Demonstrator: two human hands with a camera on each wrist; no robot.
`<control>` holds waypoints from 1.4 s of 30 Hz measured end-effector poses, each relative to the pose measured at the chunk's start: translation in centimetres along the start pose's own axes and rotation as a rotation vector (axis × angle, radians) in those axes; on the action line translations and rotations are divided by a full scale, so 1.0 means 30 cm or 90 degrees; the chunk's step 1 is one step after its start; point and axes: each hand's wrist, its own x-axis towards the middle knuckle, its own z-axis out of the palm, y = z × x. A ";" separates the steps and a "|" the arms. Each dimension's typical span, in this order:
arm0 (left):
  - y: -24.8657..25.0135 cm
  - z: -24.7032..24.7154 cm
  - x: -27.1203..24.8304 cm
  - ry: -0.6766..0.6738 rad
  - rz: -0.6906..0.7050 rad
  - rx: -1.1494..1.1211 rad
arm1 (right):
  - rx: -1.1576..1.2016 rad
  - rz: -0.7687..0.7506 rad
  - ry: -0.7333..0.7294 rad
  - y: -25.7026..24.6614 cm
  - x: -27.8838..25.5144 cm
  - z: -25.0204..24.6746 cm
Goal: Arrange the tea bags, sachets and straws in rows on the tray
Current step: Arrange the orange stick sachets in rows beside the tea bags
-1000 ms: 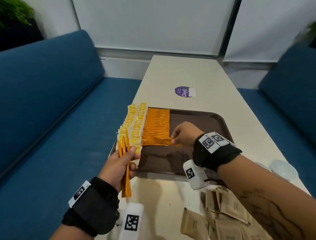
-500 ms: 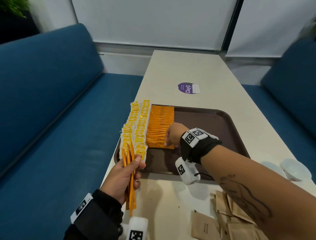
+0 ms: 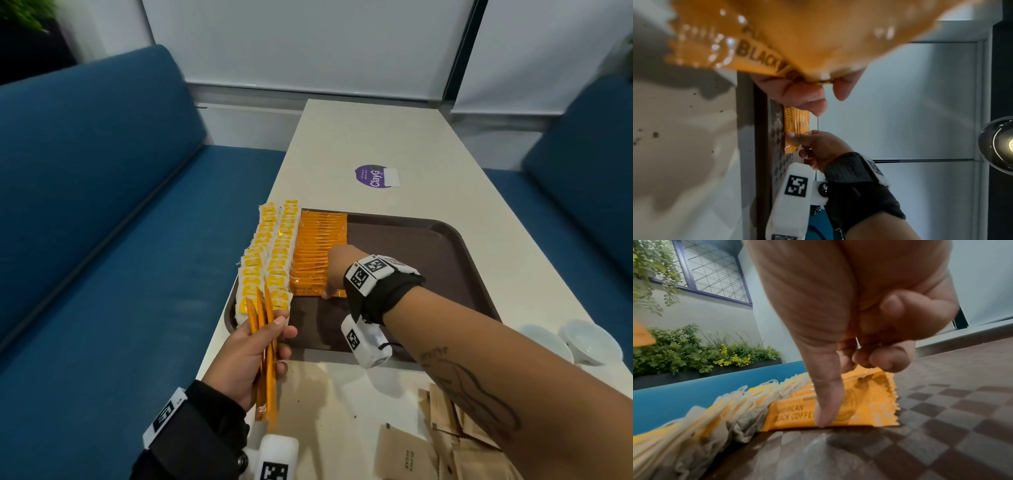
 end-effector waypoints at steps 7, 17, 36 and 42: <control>0.012 0.000 -0.005 -0.049 -0.029 -0.068 | 0.152 -0.064 0.070 -0.005 -0.059 -0.015; -0.012 0.041 -0.002 -0.048 -0.006 0.033 | 0.585 -0.241 0.063 -0.014 -0.296 0.038; 0.013 0.058 0.014 0.028 0.126 0.069 | 0.749 -0.322 0.059 0.195 -0.313 0.034; 0.003 0.075 0.027 0.082 0.177 0.096 | 0.903 -0.171 0.053 0.185 -0.298 0.067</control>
